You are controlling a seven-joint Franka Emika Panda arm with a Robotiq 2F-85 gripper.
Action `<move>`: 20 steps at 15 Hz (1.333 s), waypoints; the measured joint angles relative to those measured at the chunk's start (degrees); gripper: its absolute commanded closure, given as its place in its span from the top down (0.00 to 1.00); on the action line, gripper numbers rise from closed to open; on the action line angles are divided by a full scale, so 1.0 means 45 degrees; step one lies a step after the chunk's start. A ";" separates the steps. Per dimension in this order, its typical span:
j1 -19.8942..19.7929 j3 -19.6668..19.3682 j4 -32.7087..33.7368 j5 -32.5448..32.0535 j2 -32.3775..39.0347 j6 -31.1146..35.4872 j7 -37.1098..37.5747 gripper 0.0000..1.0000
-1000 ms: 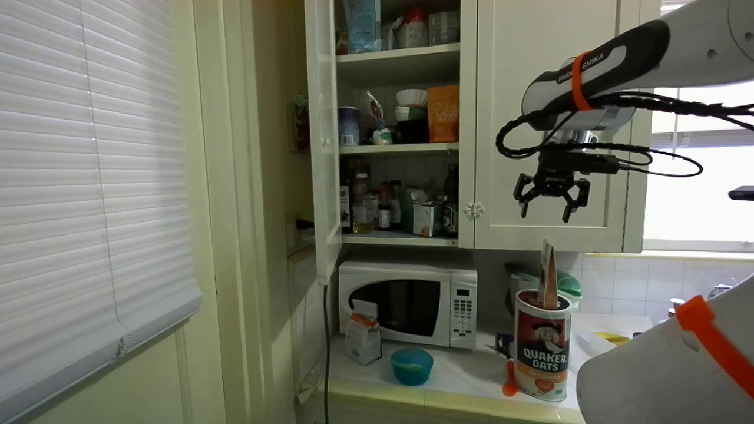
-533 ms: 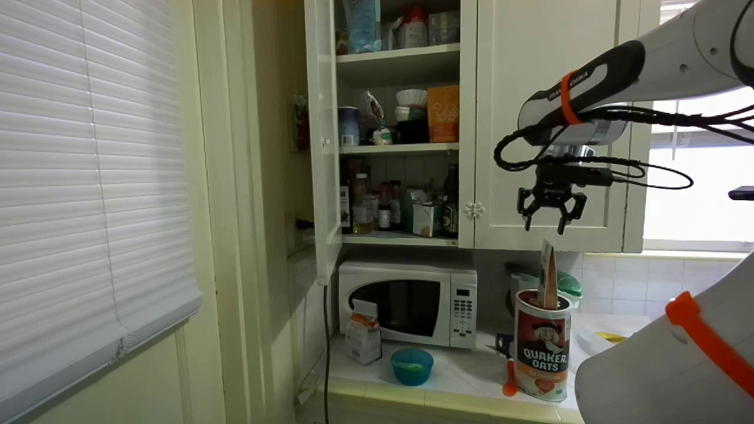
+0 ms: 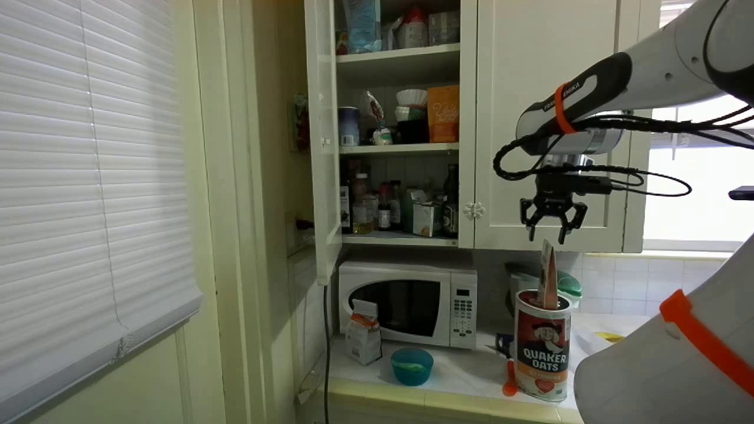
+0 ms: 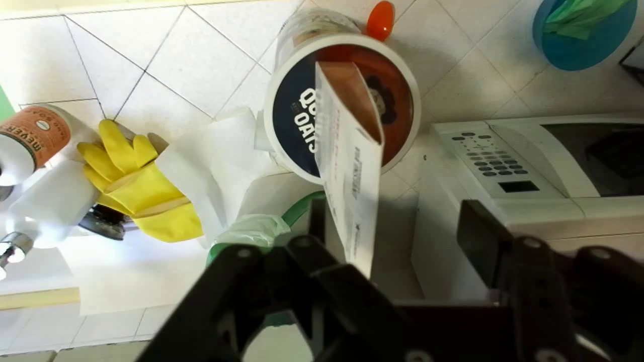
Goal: Remove the object from the bottle and place it on the counter
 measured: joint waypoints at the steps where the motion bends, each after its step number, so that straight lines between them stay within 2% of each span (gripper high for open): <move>1: -0.0020 0.0001 -0.0031 0.0000 0.0048 0.0000 0.0000 0.28; 4: -0.0047 0.0001 -0.0114 -0.0003 0.0133 0.0000 0.0000 0.05; 5: -0.0059 0.0006 -0.0115 -0.0010 0.0152 0.0000 0.0000 0.01; 12: -0.0454 0.0058 -0.0019 -0.0316 -0.0152 -0.0007 -0.0008 0.00; 20: -0.2008 -0.0870 0.0152 -0.1053 -0.0738 -0.0010 -0.0275 0.00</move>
